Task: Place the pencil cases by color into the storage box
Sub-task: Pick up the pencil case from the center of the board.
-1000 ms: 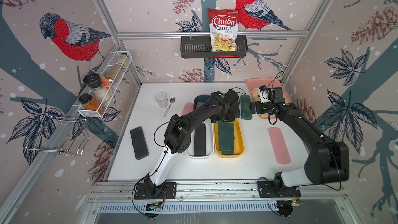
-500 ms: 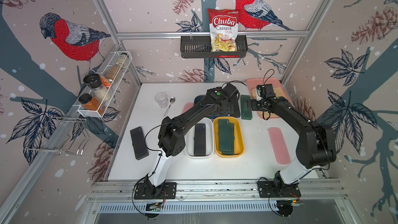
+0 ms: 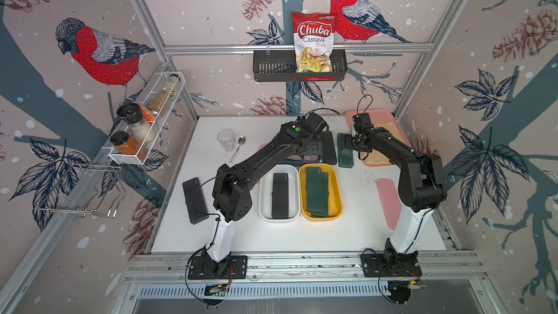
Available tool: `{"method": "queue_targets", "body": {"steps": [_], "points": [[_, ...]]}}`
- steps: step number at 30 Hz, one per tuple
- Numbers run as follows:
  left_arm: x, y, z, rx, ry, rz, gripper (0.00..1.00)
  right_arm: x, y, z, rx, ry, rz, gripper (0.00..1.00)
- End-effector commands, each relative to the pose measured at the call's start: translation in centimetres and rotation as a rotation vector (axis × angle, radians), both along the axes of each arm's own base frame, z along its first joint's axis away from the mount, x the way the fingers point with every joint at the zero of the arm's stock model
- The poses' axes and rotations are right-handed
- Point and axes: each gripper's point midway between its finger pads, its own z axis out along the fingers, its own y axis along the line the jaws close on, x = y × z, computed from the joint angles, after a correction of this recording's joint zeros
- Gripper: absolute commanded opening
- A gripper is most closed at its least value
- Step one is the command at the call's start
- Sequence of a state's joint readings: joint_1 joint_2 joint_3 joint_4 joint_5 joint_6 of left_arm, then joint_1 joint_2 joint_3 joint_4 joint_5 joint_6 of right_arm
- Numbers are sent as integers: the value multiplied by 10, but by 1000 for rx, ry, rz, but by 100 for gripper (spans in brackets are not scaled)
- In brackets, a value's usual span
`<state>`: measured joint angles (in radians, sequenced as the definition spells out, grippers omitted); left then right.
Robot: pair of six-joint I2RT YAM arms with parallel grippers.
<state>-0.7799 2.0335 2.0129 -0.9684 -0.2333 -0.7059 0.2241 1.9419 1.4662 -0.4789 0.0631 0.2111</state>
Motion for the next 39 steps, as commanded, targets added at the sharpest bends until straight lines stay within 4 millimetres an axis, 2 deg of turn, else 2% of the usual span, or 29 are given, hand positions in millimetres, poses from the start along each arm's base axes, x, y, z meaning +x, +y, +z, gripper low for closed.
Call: {"method": "queue_targets", "body": {"steps": [1,17,26,33,39], "points": [[7,3,9,-34,-28,-10,96,8,1,-5,-6,8,-27,100],[10,33,7,-37,-24,3,96,28,4,-46,-30,67,-59,100],[8,40,6,-44,-24,8,96,25,3,-67,-39,108,-67,100],[7,42,6,-47,-27,16,96,23,3,-72,-41,116,-64,96],[7,42,6,-55,-27,21,96,21,2,-72,-42,121,-61,89]]}}
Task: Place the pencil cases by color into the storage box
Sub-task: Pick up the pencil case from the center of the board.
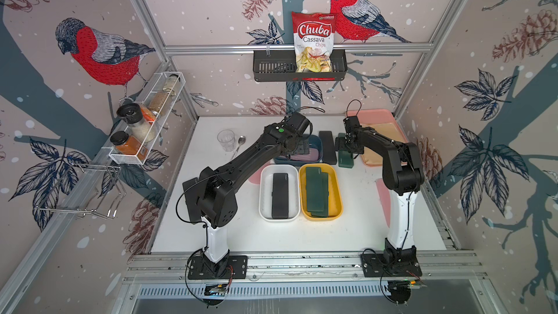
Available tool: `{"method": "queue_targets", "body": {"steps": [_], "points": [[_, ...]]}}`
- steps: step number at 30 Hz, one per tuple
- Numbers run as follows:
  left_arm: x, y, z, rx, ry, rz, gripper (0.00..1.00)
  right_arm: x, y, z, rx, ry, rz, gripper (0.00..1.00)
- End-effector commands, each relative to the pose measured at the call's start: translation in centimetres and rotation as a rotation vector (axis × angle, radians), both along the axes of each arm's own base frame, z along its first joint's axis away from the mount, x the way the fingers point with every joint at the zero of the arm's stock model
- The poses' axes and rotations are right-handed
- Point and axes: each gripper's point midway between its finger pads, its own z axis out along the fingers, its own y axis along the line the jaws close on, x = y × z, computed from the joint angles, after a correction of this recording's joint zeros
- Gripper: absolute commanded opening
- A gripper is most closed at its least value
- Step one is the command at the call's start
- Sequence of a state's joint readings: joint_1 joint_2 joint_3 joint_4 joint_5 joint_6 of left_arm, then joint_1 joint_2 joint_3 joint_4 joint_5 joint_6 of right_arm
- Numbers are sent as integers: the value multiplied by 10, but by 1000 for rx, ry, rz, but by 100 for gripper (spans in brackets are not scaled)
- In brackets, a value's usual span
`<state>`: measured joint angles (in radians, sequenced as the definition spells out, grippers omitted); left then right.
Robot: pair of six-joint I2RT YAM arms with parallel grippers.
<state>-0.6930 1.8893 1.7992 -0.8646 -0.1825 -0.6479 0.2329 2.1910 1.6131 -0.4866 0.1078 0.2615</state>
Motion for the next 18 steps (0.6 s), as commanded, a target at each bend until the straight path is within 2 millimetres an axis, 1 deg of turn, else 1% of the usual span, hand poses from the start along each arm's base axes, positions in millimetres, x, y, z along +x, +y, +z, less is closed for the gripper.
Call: {"method": "queue_targets", "body": {"steps": [1,4,10,14,18], "points": [[4,-1,7,-29,-23,11,96,-5,-1,-4,-1,21,-5,87],[4,-1,7,-35,-23,15,96,-6,-1,-3,1,19,-3,80],[3,1,9,-40,-29,25,96,-5,-1,2,4,6,-1,68],[1,3,11,-42,-33,33,96,-4,0,7,8,-3,4,64],[0,7,13,-36,-40,38,96,-3,0,13,10,-12,4,63]]}}
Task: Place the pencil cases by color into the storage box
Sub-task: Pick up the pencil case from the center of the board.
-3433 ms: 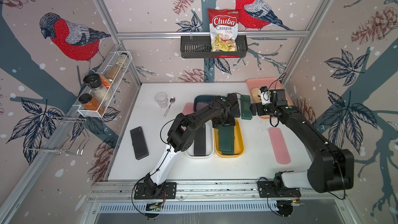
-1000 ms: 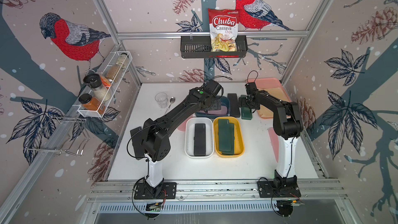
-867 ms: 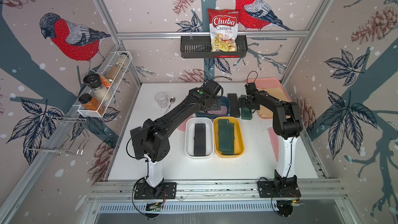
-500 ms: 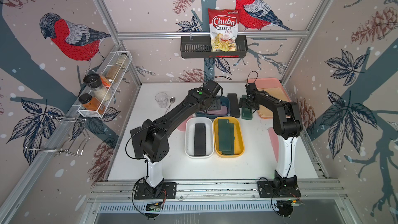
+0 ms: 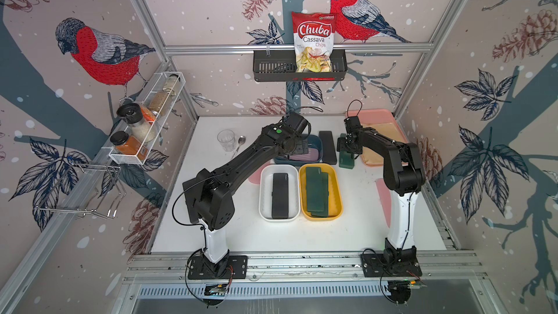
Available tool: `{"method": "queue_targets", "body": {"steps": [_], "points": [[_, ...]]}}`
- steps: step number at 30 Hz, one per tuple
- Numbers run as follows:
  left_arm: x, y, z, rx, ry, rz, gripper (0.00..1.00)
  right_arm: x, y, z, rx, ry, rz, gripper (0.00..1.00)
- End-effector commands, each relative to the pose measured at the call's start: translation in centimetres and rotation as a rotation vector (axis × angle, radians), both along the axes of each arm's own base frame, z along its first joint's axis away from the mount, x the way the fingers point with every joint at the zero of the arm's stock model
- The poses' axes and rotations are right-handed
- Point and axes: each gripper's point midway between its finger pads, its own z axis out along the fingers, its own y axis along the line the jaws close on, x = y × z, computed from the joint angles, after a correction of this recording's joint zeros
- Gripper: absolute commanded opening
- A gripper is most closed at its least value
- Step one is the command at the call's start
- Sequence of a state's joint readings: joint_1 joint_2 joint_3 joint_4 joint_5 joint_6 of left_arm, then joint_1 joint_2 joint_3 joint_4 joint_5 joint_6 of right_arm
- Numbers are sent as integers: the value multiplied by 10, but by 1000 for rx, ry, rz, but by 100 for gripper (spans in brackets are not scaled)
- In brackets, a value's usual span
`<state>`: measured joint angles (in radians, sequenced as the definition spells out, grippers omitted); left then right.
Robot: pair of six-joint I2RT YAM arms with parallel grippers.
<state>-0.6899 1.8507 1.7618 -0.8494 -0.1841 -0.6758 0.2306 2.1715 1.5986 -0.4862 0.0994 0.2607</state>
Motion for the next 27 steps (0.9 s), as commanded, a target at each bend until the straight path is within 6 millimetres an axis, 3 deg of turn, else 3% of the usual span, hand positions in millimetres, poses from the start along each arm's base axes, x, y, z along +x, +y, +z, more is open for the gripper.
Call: {"method": "queue_targets", "body": {"steps": [1,18,27], "points": [[4,2,9,-8,-35,11,96,0,0,11,2,-12,3,63],[7,33,24,-15,-87,31,96,3,1,82,-8,-117,46,61],[8,46,25,-38,-87,41,96,-14,25,116,-11,-154,99,61]]}}
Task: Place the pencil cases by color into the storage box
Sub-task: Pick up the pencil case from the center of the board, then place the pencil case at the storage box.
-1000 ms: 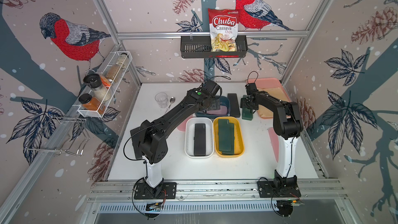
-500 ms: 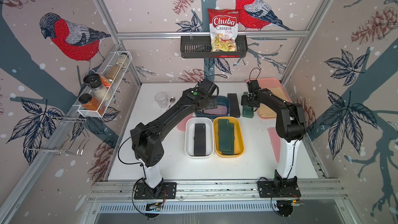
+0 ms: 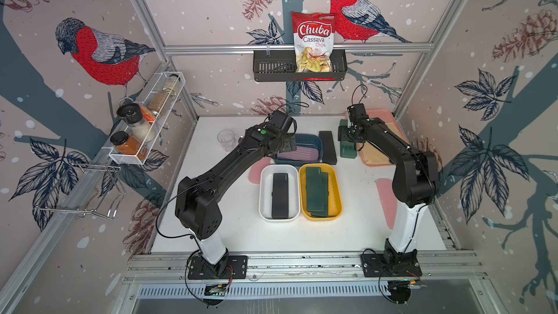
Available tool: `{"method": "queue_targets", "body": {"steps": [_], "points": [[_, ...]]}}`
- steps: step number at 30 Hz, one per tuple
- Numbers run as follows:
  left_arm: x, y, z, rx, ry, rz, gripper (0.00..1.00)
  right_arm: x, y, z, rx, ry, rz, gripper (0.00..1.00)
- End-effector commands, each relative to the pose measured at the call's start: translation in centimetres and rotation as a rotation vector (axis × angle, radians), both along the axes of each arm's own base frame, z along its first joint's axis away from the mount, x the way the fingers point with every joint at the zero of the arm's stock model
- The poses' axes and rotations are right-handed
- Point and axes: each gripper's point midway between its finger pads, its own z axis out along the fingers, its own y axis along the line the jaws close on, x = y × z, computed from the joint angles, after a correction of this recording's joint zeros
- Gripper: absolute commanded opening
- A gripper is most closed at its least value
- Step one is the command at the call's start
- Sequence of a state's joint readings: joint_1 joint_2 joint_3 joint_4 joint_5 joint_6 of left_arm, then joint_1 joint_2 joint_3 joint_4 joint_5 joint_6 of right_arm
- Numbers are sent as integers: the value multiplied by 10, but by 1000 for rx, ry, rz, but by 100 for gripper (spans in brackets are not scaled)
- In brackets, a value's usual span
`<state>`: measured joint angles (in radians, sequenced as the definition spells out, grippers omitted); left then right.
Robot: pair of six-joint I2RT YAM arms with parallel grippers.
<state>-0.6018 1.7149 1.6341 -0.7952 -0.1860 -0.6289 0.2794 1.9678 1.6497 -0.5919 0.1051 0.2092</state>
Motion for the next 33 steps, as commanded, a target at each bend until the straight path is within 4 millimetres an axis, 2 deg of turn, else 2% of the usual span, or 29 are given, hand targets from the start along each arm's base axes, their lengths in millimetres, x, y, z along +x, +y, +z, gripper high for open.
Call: {"method": "queue_targets", "body": {"steps": [1,7,16,24,29,33], "points": [[5,0,7,-26,-29,-11,96,-10,5,13,-16,-13,12,61],[7,6,9,-35,-33,-11,96,-34,27,26,1,-18,51,61],[12,15,8,-50,-30,-19,96,-91,60,34,64,6,95,60],[21,21,8,-69,-29,-37,96,-148,86,19,125,64,101,59],[26,22,7,-75,-26,-50,96,-176,95,8,153,92,86,59],[28,21,4,-76,-19,-65,96,-190,99,-2,166,108,72,59]]}}
